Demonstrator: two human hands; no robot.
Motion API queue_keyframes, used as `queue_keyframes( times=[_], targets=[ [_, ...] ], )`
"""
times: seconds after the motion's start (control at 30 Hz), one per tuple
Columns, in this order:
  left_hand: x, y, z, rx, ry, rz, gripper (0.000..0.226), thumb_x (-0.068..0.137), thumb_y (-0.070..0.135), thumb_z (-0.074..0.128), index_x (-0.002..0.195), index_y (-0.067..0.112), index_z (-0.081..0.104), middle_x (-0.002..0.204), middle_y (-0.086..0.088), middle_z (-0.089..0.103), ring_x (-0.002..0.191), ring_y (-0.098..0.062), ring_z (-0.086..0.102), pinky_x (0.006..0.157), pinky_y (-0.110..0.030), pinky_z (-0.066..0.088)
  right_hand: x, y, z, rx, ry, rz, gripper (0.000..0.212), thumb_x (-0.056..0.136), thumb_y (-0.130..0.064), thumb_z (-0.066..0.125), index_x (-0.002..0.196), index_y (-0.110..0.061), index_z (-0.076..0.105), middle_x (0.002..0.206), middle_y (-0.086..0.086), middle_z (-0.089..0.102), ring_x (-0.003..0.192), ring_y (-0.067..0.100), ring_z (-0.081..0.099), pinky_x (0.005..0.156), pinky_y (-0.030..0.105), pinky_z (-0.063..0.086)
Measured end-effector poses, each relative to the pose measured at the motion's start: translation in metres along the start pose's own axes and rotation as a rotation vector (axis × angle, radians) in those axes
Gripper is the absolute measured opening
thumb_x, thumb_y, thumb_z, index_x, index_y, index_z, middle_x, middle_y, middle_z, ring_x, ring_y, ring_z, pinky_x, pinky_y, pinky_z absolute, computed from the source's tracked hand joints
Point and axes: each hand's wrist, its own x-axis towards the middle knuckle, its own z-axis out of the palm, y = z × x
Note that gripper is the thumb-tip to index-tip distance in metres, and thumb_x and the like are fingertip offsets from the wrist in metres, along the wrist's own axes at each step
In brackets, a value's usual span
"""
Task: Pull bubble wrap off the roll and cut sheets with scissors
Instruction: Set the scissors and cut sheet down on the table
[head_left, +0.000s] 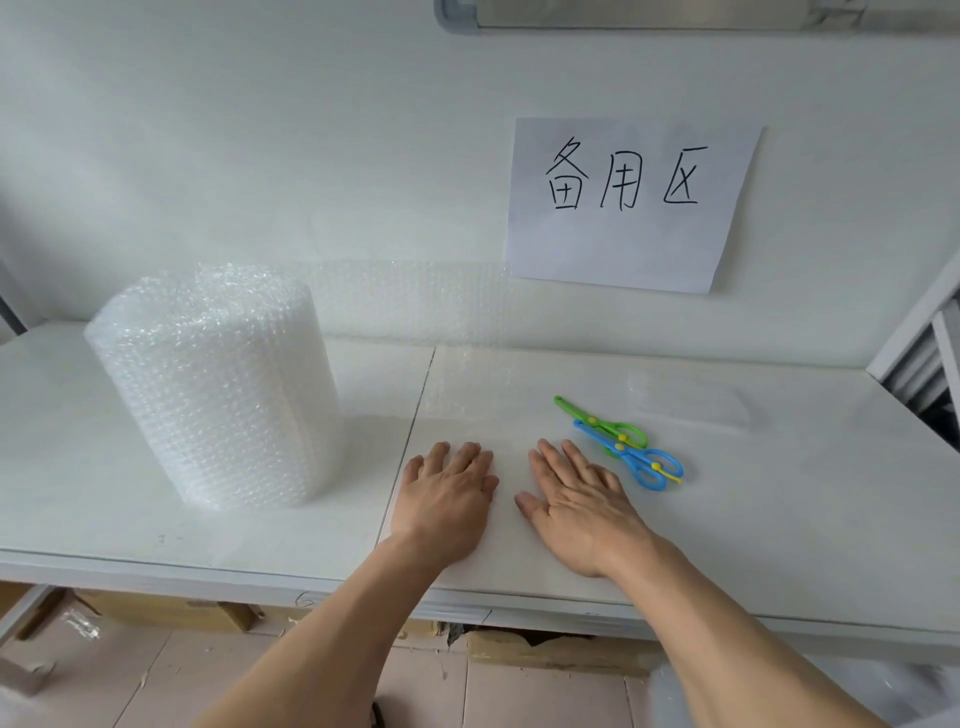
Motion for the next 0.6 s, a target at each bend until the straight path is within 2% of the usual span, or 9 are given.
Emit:
queue_keyframes(
  times=[0.27,0.4,0.5,0.6],
  targets=[
    [0.0,0.001,-0.002,0.017,-0.016,-0.003,0.05,0.104,0.043,0.017,0.151,0.026,0.025,0.159,0.011,0.022,0.146,-0.023,0.014,0.114,-0.041,0.015,-0.009,-0.001,0.003,0.026,-0.047,0.084,0.067,0.099,-0.056,0.011,0.156,-0.024,-0.005,0.163,-0.011,-0.017,0.149,0.014,-0.017,0.12,0.039,-0.003],
    [0.005,0.001,-0.003,-0.088,-0.012,-0.063,0.054,0.102,0.052,0.019,0.15,0.03,0.03,0.159,0.013,0.025,0.147,-0.021,0.016,0.115,-0.041,0.014,-0.01,-0.004,0.0,0.035,-0.031,0.086,0.067,0.099,-0.056,0.013,0.156,-0.025,-0.003,0.163,-0.009,-0.016,0.15,0.015,-0.016,0.12,0.04,-0.001],
    [0.005,0.004,0.003,-0.044,0.002,-0.063,0.053,0.101,0.053,0.02,0.148,0.029,0.03,0.157,0.012,0.025,0.146,-0.022,0.016,0.115,-0.042,0.014,-0.009,-0.008,0.004,0.053,-0.04,0.092,0.067,0.099,-0.057,0.013,0.156,-0.025,-0.003,0.164,-0.007,-0.015,0.15,0.015,-0.015,0.12,0.041,-0.002],
    [0.006,0.005,0.004,-0.031,-0.007,-0.081,0.055,0.1,0.056,0.021,0.147,0.029,0.03,0.159,0.007,0.021,0.146,-0.024,0.014,0.116,-0.044,0.013,-0.011,-0.01,0.001,0.083,-0.01,0.136,0.074,0.096,-0.062,0.017,0.156,-0.022,0.001,0.165,-0.002,-0.009,0.151,0.019,-0.007,0.12,0.041,0.002]
  ],
)
